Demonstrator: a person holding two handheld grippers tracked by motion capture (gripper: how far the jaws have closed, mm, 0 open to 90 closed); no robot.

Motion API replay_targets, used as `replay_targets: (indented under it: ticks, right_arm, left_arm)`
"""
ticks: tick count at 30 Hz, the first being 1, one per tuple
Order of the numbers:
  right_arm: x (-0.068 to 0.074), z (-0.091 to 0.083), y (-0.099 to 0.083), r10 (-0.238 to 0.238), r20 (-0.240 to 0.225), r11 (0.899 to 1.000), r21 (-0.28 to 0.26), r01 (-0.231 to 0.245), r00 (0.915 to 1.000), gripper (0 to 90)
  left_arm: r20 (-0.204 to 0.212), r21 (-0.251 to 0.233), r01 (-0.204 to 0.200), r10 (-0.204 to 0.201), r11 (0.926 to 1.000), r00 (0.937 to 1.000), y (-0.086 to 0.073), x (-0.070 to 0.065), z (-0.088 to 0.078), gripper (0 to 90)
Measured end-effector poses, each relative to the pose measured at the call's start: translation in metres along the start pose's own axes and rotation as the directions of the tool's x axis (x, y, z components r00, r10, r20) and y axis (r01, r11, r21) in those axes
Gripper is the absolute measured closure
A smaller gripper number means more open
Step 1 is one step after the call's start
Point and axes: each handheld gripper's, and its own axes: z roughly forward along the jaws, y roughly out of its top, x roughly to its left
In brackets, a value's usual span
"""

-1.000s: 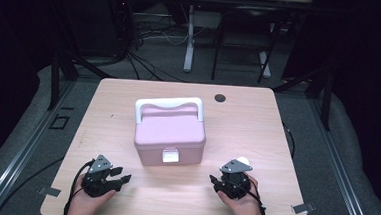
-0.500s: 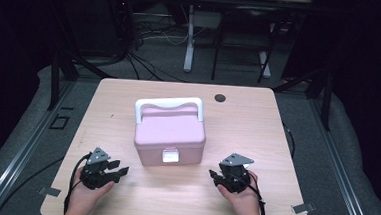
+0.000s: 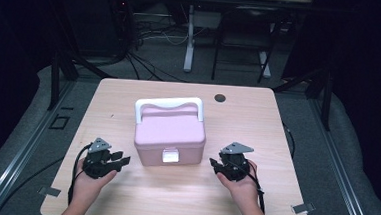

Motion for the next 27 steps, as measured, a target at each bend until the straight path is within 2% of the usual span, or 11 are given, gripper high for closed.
replay_targets:
  ticks: [6, 11, 14, 18, 20, 27]
  right_arm:
    - [-0.002, 0.008, 0.010, 0.007, 0.003, 1.000, -0.006, -0.007, 1.0000, 59.2]
    - [-0.001, 0.016, 0.018, 0.022, 0.003, 1.000, -0.020, -0.022, 0.9997, 60.3]
    - [0.000, 0.021, 0.020, 0.031, 0.000, 0.999, -0.027, -0.031, 0.9995, 60.5]
    - [-0.001, 0.024, 0.024, 0.034, 0.015, 0.999, -0.029, -0.033, 0.9993, 61.5]
    - [-0.002, 0.025, 0.025, 0.050, 0.011, 0.998, -0.038, -0.050, 0.9987, 61.9]
    - [-0.005, 0.031, 0.027, 0.073, 0.002, 0.997, -0.038, -0.073, 0.9973, 65.6]
  left_arm:
    - [0.012, -0.009, 0.025, -0.025, 0.9996, 0.9996, 0.009, -0.001, 0.006, 61.9]
    - [0.014, -0.007, 0.019, -0.019, 0.9998, 0.9997, 0.015, -0.003, 0.011, 63.6]
    - [0.012, -0.016, 0.030, -0.030, 0.9994, 0.9995, 0.018, -0.005, 0.013, 64.9]
    - [-0.008, -0.018, 0.027, -0.027, 0.9995, 0.9996, 0.021, -0.005, 0.017, 67.5]
    - [-0.005, -0.020, 0.045, -0.045, 0.9988, 0.9990, 0.021, -0.005, 0.018, 68.4]
    - [-0.016, -0.019, 0.040, -0.040, 0.9990, 0.9991, 0.024, -0.004, 0.023, 72.8]
